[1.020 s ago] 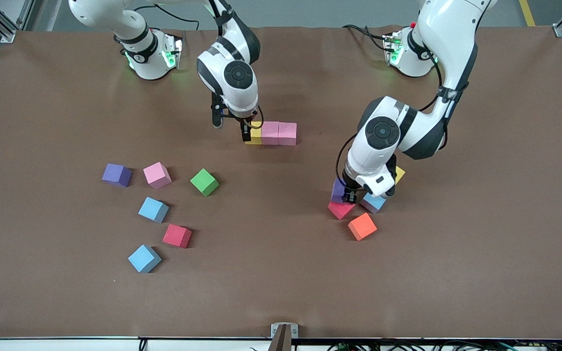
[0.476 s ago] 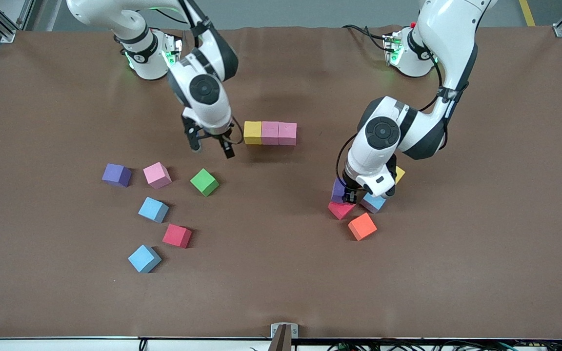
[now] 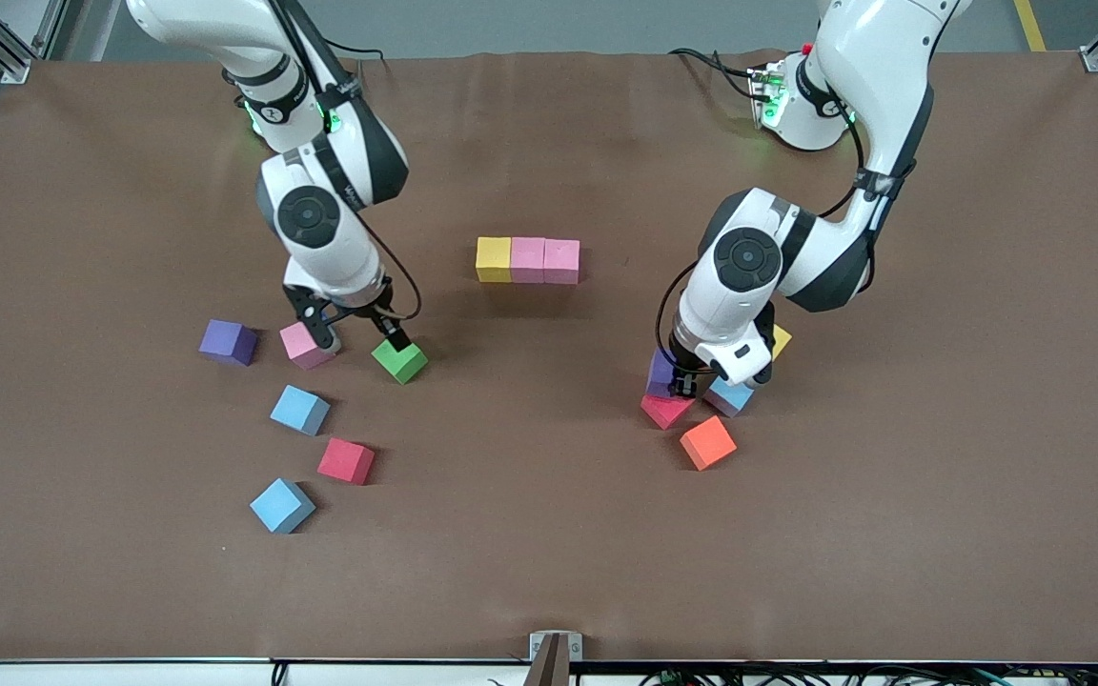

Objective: Arrange 11 blocks into digit 3
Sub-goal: 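Move the right gripper to a pink cube beside the purple cube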

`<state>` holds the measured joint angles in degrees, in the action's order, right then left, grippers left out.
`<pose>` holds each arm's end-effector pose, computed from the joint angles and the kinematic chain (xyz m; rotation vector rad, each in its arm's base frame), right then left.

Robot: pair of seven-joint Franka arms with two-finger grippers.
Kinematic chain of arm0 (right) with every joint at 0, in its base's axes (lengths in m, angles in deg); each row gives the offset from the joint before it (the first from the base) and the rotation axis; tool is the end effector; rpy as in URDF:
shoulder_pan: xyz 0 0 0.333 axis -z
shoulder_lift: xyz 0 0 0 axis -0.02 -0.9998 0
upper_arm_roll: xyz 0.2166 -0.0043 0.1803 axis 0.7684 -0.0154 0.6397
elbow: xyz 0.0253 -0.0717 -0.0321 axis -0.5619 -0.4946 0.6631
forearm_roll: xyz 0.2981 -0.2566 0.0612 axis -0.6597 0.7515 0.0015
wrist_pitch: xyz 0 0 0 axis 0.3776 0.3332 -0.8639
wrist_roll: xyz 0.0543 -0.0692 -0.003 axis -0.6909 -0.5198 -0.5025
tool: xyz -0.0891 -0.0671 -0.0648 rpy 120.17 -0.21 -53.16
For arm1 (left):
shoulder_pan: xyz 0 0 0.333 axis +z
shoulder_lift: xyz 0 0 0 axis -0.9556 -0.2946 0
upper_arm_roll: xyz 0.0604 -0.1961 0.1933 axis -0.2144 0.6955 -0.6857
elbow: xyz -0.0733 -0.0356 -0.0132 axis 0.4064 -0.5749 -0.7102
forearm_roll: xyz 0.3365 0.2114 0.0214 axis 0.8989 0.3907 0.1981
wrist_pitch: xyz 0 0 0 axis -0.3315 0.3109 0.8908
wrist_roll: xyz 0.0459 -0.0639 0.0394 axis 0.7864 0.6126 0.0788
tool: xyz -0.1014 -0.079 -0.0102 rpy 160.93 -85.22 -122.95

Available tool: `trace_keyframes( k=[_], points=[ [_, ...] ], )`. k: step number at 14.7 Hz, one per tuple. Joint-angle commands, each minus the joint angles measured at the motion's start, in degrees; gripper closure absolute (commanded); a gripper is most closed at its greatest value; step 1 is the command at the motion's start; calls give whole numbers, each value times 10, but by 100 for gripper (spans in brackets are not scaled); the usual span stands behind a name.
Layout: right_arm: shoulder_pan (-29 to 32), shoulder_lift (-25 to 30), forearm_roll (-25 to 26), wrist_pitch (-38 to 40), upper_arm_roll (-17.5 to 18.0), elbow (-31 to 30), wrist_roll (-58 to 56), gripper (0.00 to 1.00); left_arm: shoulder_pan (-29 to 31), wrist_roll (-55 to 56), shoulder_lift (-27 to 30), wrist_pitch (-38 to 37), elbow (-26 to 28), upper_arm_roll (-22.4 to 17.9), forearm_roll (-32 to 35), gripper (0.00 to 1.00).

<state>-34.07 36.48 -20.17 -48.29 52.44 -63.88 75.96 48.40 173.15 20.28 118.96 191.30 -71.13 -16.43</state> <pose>0.5037 0.2429 0.2311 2.7756 -1.4117 -0.0215 0.5558 -0.3255 0.2345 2.3559 1.9685 0.0115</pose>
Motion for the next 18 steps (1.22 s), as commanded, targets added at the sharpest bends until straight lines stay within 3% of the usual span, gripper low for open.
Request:
trace_keyframes(
  k=[1,5,9,12,16,18],
  points=[
    [42,-10,7,1,9,26,-57,0,-2,3,-6,-10,-20,-2,-7,69],
    [92,-59,6,6,9,95,-101,0,-2,3,-10,-10,-21,-2,-6,69],
    [145,-70,6,5,9,104,-213,0,-1,3,-10,-10,-21,-2,-5,69],
    [179,-59,5,2,9,64,-268,0,-2,3,-13,-10,-21,-2,-5,69],
    [200,-16,5,-11,8,-16,-223,0,-3,3,-14,-10,-22,-2,-5,69],
    [204,6,4,-57,9,-71,-164,0,-3,3,-14,-10,-22,-2,-5,69]
  ],
)
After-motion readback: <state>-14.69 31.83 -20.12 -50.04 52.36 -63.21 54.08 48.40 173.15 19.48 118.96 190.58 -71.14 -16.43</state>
